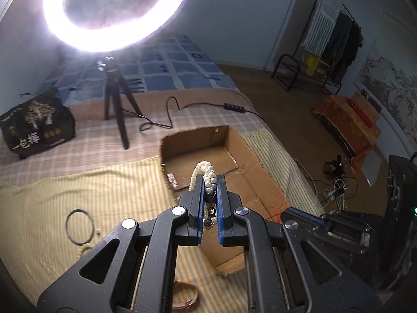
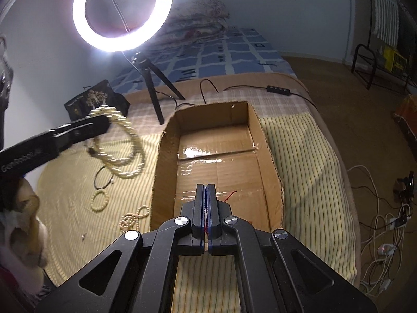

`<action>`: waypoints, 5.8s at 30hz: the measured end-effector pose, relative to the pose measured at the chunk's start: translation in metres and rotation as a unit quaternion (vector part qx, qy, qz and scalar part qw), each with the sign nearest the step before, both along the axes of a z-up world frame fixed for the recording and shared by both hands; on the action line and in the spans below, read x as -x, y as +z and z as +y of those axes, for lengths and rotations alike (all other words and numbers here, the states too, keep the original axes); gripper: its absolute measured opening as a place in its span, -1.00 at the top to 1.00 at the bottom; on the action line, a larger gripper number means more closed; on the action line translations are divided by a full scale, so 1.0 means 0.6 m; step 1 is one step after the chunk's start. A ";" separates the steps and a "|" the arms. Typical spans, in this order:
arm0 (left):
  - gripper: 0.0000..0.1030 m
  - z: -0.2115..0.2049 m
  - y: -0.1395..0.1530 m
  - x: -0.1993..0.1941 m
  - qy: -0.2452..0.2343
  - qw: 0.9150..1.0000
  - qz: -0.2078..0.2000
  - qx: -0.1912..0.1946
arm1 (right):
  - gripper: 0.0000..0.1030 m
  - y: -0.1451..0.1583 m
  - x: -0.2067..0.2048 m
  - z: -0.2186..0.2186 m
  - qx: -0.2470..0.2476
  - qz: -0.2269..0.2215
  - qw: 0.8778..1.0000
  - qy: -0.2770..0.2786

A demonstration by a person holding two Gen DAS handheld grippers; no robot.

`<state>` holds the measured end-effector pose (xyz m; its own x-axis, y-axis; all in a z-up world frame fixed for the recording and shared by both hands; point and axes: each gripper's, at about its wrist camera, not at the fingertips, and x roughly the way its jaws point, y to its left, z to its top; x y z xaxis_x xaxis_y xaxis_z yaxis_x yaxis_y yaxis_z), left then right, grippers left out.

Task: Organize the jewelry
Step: 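Carry the necklace and jade pendant into the cardboard box and open both grippers, then move both grippers back toward the remaining jewelry on the bedspread, then grasp the loose pearl with the left gripper while the right gripper grasps the red watch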

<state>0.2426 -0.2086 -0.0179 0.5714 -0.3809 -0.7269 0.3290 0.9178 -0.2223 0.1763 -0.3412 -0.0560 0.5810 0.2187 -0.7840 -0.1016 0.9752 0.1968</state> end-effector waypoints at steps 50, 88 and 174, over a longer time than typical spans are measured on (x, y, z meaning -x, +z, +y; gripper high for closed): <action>0.21 -0.050 -0.132 -0.050 -0.010 0.995 0.074 -0.059 | 0.22 -0.074 -0.012 -0.038 0.017 0.067 0.996 -0.057; 0.21 0.380 -0.139 0.175 0.111 0.990 0.053 -0.063 | -0.55 -0.049 0.134 0.176 0.060 0.005 0.994 0.088; 0.88 0.343 -0.241 0.201 0.070 0.991 0.081 -0.080 | -0.17 -0.166 0.092 0.264 0.057 0.037 0.989 0.131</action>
<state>0.1219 -0.0030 -0.1622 0.4814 -0.1789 -0.8580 0.1674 0.9797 -0.1103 0.1214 -0.1828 -0.1557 0.4565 0.2615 -0.8504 -0.3424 0.9339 0.1033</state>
